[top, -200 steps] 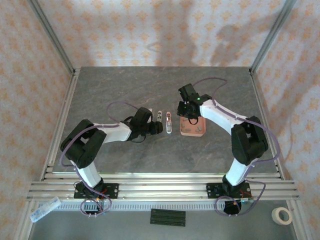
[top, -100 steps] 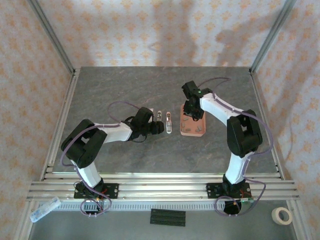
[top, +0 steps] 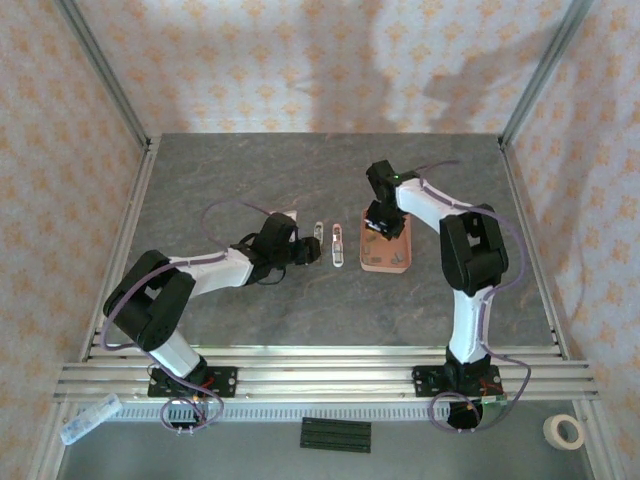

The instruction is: Load the staples into the stapler

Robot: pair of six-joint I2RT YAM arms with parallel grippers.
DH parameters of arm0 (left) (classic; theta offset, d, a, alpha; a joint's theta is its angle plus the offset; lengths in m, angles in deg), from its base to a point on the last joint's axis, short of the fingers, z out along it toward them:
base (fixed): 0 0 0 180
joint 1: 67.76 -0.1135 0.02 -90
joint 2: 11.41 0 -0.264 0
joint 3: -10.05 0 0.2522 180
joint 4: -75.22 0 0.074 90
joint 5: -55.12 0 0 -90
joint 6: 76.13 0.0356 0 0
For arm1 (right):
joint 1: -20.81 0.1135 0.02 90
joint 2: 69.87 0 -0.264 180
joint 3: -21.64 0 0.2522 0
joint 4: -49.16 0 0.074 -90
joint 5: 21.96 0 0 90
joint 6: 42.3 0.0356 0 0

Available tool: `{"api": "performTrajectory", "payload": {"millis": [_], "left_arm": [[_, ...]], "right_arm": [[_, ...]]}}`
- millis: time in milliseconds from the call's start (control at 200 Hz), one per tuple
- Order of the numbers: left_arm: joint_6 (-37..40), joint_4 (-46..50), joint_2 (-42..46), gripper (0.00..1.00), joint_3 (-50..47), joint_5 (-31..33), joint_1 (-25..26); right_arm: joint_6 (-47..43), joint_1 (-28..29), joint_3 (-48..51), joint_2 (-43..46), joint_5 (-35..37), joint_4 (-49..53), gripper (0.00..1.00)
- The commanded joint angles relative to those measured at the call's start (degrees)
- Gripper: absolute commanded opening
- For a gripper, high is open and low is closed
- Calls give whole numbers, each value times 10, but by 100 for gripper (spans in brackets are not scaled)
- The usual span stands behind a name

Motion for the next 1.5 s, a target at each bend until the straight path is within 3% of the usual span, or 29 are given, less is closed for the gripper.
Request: {"api": "performTrajectory", "payload": {"millis": [0,611,1051,1251,1491], "left_arm": [[11,12,14,59,-8,20,-7],[11,1,10,60,-11,16,-13],[11,0,15,60,-21,18,-15],[11,0,20,60,-24,19,-15],[14,2,20,60,-22,16,-17]], "right_arm": [[15,2,-25,-16,-9,17,28],[3,2,-47,-66,-12,60,27],[-12,2,-47,-64,3,69,18],[-5,1,-31,-31,8,67,27],[27,1,-3,1,-16,49,31]]}}
